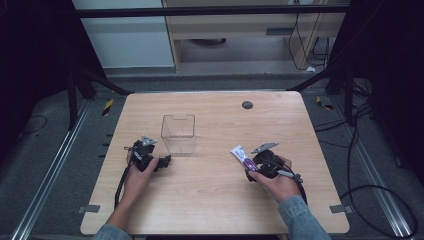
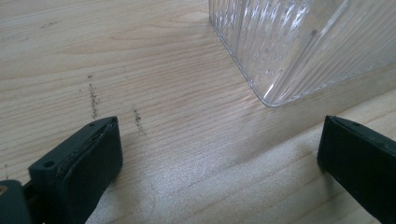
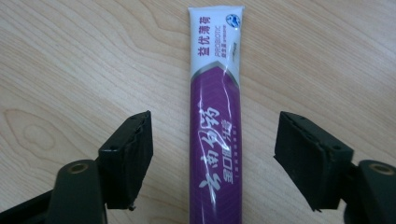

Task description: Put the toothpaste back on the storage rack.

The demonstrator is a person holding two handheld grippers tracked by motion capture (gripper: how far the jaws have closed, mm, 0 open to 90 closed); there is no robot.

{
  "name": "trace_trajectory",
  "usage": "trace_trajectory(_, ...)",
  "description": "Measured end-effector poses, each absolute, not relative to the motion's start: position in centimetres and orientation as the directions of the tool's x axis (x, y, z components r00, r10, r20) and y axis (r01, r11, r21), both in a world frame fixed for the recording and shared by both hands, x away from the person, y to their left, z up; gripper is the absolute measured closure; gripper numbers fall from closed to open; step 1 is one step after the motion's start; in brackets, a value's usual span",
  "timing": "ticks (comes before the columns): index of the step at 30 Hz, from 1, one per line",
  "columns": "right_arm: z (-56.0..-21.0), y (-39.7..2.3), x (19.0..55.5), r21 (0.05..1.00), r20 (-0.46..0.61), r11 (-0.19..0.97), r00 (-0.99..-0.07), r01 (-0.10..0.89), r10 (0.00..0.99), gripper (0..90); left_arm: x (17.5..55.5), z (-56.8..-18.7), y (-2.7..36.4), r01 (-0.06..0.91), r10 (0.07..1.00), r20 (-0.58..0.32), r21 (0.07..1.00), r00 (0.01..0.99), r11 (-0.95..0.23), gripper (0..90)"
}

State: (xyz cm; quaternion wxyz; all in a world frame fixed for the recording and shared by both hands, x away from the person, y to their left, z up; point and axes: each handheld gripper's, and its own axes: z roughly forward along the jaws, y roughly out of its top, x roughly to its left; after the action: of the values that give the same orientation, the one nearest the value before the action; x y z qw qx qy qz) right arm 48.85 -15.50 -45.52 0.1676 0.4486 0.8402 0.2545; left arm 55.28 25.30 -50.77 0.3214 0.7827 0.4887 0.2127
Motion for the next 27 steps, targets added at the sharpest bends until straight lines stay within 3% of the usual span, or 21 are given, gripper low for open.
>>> trace_trajectory(8, -45.2, -14.5, 50.0, 0.545, -0.049, 0.494, -0.563, 0.677, 0.825, 35.0, 55.3, -50.8, 25.3, 0.628, 0.902, 0.019, 0.711, 0.431, -0.315, 0.0)
trace_trajectory(27, -45.8, -14.1, 51.9, 0.498, -0.029, 0.502, -0.565, 0.707, 0.825, 36.0, 55.3, -50.8, 25.3, 0.628, 0.902, 0.018, 0.711, 0.431, -0.315, 0.0)
